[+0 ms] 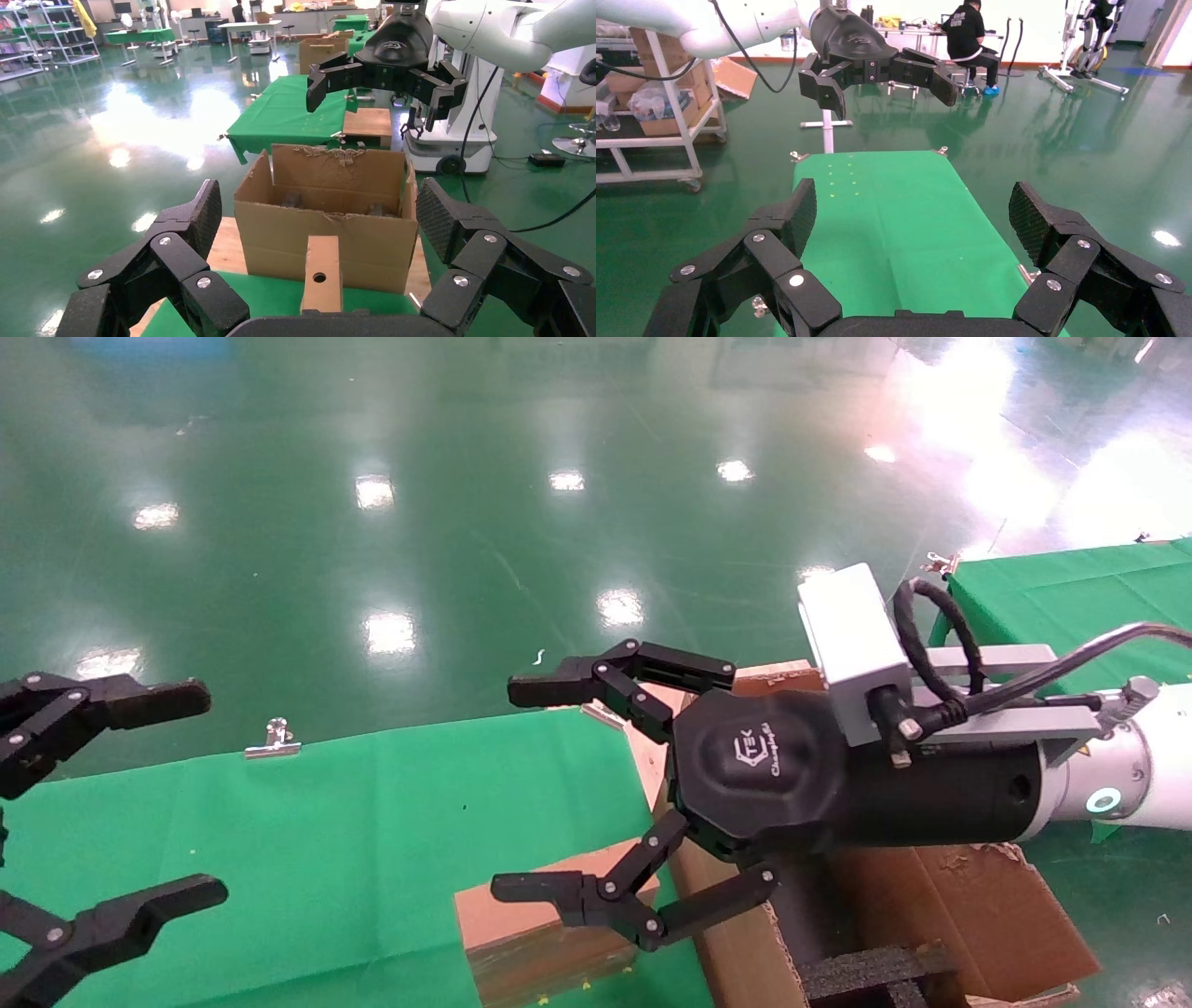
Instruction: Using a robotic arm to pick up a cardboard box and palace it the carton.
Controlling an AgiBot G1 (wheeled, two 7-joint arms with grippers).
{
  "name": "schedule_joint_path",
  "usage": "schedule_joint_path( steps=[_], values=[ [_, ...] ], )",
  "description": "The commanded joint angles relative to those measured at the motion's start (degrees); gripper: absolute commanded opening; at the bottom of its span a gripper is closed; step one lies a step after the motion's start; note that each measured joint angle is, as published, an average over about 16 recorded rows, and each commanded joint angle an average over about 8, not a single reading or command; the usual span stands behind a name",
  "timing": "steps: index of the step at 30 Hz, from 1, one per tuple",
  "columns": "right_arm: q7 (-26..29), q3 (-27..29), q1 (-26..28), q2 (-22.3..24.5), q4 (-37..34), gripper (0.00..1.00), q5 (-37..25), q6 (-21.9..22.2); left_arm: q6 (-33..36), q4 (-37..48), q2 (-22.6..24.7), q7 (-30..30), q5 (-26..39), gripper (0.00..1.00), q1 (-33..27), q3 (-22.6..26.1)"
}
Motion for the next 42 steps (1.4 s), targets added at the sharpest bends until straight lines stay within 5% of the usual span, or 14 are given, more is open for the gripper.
schedule_joint_path(
  steps=[1,11,19,20,30,42],
  values=[
    [0.0,0.0,0.0,0.0,0.0,1.00,0.0,0.0,0.0,0.0,0.0,0.0,0.0,1.00,0.0,0.0],
    [0.0,0.0,0.0,0.0,0.0,1.00,0.0,0.0,0.0,0.0,0.0,0.0,0.0,1.00,0.0,0.0],
    [0.0,0.0,0.0,0.0,0.0,1.00,0.0,0.0,0.0,0.0,0.0,0.0,0.0,0.05,0.0,0.0],
    [0.0,0.0,0.0,0.0,0.0,1.00,0.0,0.0,0.0,0.0,0.0,0.0,0.0,0.00,0.0,0.0],
    [0.6,-1.3,1.4,0.0,0.5,1.00,-3.1,0.0,0.0,0.0,0.0,0.0,0.0,0.00,0.0,0.0],
    [4.7,-12.5,14.1,-5.2,0.7,1.00,-26.1,-2.7,0.0,0.0,0.0,0.0,0.0,0.00,0.0,0.0]
  ],
)
